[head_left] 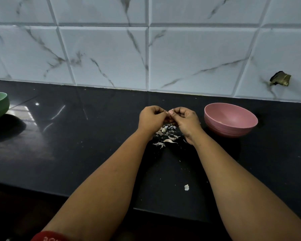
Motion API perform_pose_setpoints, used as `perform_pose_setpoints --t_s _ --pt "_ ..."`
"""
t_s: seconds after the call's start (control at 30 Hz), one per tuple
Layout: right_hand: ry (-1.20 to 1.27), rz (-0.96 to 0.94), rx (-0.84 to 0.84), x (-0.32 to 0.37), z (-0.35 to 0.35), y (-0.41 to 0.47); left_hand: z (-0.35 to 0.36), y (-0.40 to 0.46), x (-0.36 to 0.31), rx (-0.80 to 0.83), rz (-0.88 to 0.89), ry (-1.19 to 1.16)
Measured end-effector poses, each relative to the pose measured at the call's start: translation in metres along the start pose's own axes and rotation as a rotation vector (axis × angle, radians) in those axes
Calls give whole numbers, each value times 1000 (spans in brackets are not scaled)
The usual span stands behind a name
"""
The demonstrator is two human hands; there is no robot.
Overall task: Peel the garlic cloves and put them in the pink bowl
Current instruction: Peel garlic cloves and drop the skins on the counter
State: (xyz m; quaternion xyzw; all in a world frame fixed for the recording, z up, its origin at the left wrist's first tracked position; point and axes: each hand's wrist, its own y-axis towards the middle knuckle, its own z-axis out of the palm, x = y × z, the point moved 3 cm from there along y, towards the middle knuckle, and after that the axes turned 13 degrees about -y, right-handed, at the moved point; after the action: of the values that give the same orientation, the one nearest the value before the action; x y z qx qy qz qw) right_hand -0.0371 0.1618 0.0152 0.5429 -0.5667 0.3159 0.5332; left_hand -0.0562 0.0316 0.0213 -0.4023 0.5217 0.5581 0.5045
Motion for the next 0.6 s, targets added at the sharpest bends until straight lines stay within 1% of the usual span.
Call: perform_pose_setpoints --t_s 0.1,0.23,0.37,0.6 --pt "-10 -7 11 -1 2 1 -2 5 -1 -11 15 68" --pt "37 -11 30 1 4 0 -3 6 -2 -13 -9 23" --pt "89 -9 43 2 5 -1 -4 11 3 -24 32 87" --pt "116 2 31 -1 3 1 -3 13 6 -19 -9 33"
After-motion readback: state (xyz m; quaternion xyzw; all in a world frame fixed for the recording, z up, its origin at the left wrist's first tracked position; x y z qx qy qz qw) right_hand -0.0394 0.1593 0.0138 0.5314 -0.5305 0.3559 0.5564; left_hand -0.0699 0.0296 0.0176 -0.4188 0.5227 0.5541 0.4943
